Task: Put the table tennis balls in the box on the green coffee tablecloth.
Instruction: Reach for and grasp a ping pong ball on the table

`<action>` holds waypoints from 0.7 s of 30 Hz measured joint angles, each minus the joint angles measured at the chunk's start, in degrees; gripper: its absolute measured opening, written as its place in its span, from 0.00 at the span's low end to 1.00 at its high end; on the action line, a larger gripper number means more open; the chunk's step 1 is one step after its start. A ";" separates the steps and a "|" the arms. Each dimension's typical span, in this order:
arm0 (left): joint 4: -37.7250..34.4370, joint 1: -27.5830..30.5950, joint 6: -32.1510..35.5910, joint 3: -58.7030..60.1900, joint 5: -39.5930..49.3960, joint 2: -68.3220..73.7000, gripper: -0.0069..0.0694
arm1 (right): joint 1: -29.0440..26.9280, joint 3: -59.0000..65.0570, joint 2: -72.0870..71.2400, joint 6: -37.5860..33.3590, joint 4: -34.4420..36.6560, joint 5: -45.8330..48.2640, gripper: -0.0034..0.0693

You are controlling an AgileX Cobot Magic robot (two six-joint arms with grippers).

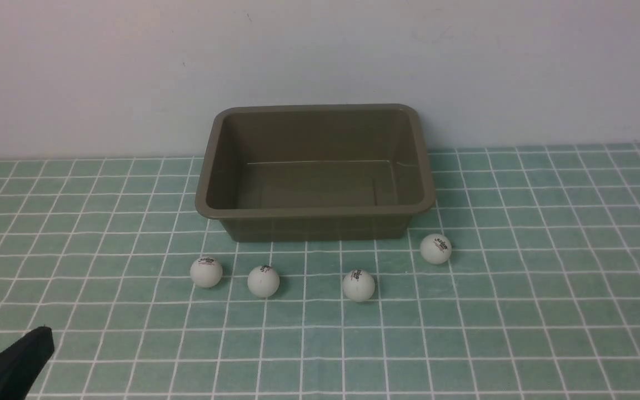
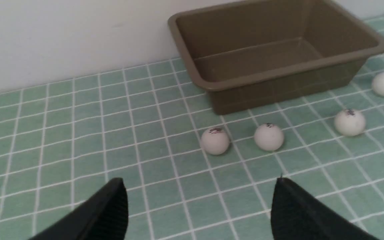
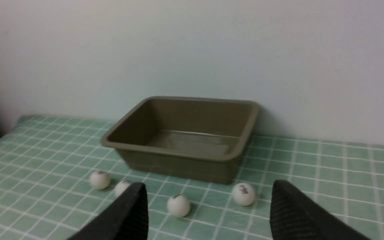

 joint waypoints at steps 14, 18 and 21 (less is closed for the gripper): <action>1.19 0.00 0.28 -2.09 -3.97 3.04 0.77 | 0.00 -2.58 35.97 -24.86 12.45 1.20 0.66; 0.97 0.00 0.28 -2.09 -4.01 3.04 0.77 | 0.00 -9.03 46.88 -28.33 10.33 1.16 0.66; 0.90 0.00 0.28 -2.09 -4.18 3.04 0.77 | 0.00 -14.60 54.38 -28.74 7.54 1.22 0.66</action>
